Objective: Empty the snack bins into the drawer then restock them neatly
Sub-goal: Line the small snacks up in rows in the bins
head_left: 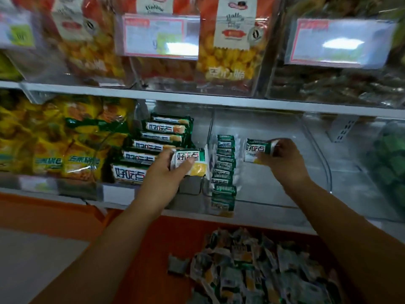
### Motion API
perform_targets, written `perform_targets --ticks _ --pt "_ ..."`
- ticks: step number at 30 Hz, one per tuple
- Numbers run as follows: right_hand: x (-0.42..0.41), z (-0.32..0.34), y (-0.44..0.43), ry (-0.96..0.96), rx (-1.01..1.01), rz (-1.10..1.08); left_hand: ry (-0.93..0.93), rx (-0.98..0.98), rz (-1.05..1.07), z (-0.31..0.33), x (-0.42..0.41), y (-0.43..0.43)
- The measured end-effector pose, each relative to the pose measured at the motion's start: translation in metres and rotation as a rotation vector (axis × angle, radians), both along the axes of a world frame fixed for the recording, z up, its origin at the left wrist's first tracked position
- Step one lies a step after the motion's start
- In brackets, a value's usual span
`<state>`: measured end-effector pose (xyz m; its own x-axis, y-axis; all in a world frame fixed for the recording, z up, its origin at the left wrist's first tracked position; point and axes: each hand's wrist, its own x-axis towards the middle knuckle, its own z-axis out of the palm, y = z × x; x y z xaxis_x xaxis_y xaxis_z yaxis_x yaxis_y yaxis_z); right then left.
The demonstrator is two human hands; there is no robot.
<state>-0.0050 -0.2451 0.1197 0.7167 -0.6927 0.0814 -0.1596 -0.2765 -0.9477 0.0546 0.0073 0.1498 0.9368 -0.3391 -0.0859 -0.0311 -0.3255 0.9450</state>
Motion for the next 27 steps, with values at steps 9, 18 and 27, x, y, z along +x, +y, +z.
perform_targets --ticks 9,18,27 --pt "0.098 -0.072 -0.073 0.241 -0.047 -0.137 0.038 -0.092 -0.035 -0.006 0.036 -0.011" --pt "0.118 -0.080 -0.071 0.242 -0.061 -0.182 0.011 -0.170 -0.060 -0.005 0.036 -0.014" --pt "0.046 0.024 0.019 -0.038 -0.062 0.254 -0.058 -0.120 -0.036 -0.007 0.026 -0.025"
